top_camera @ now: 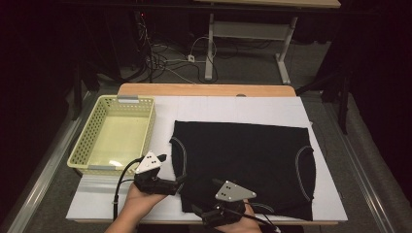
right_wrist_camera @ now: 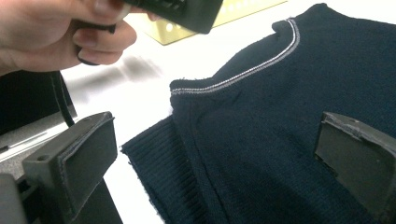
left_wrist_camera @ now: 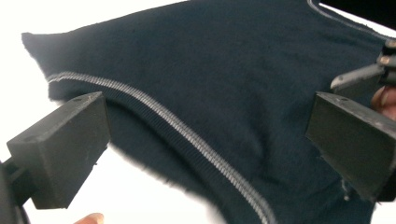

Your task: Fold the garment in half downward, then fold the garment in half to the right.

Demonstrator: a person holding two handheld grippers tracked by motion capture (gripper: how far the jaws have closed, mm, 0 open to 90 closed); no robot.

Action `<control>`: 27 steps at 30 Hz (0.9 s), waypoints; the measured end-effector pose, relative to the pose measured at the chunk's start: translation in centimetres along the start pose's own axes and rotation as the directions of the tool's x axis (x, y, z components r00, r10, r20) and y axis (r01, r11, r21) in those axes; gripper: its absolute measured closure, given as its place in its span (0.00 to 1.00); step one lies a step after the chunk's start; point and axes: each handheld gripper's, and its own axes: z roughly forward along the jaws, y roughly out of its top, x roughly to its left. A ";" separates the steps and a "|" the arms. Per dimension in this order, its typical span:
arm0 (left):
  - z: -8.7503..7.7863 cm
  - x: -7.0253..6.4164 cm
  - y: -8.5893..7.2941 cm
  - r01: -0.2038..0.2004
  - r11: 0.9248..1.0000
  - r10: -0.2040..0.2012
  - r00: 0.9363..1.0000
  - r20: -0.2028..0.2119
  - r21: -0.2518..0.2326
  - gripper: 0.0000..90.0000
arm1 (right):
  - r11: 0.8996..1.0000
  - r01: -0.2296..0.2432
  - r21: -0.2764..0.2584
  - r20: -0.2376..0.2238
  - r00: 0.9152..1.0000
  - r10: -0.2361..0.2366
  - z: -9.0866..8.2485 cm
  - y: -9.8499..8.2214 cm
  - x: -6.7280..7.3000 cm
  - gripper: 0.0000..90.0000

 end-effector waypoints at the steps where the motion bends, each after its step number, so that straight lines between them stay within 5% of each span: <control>1: 0.2 0.0 0.2 0.003 1.000 -0.003 1.000 0.003 0.000 0.00 | 1.000 0.000 -0.001 0.000 1.000 0.000 -0.1 0.0 0.0 0.00; 10: 2.5 -0.1 2.3 -0.003 1.000 0.003 1.000 -0.016 0.004 0.00 | 1.000 -0.002 -0.003 0.009 1.000 0.002 -0.5 -0.2 -0.3 0.00; 27: 6.1 2.4 5.8 0.032 0.998 -0.028 0.997 -0.073 0.053 0.00 | 1.000 -0.015 -0.013 -0.003 1.000 0.015 -1.0 -0.2 -1.1 0.00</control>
